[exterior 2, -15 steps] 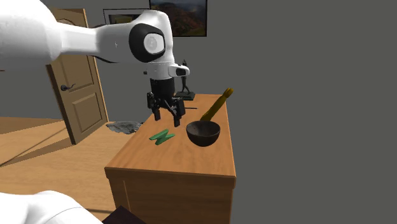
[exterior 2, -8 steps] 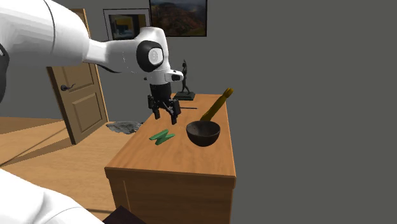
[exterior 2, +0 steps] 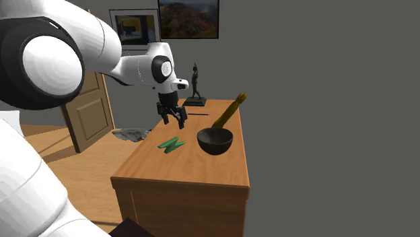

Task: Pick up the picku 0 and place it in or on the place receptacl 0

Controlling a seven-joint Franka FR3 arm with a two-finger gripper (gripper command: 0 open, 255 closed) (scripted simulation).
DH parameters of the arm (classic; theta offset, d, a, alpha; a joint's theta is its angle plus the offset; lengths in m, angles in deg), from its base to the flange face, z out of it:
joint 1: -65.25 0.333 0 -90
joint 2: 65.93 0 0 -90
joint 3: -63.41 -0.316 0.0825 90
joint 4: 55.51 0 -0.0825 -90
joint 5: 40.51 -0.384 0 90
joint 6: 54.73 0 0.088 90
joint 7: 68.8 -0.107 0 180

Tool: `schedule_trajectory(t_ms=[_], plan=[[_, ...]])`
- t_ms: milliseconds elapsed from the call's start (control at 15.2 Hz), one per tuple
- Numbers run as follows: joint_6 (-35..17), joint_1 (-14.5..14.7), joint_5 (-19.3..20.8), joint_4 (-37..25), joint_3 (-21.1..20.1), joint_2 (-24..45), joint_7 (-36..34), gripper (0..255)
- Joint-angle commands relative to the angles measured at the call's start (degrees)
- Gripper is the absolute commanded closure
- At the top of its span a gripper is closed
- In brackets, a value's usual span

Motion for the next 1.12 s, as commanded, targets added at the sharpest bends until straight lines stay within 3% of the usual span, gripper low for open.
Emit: schedule_trajectory(t_ms=[0,462,1056], plan=[[-1.3,0.22,1.5,-2.89,-1.23,3.75,-2.41,0],[-3.94,2.75,9.15,-15.41,-4.09,18.51,-11.51,0],[-8.87,3.03,10.94,-13.44,-3.64,21.71,-12.78,0]])
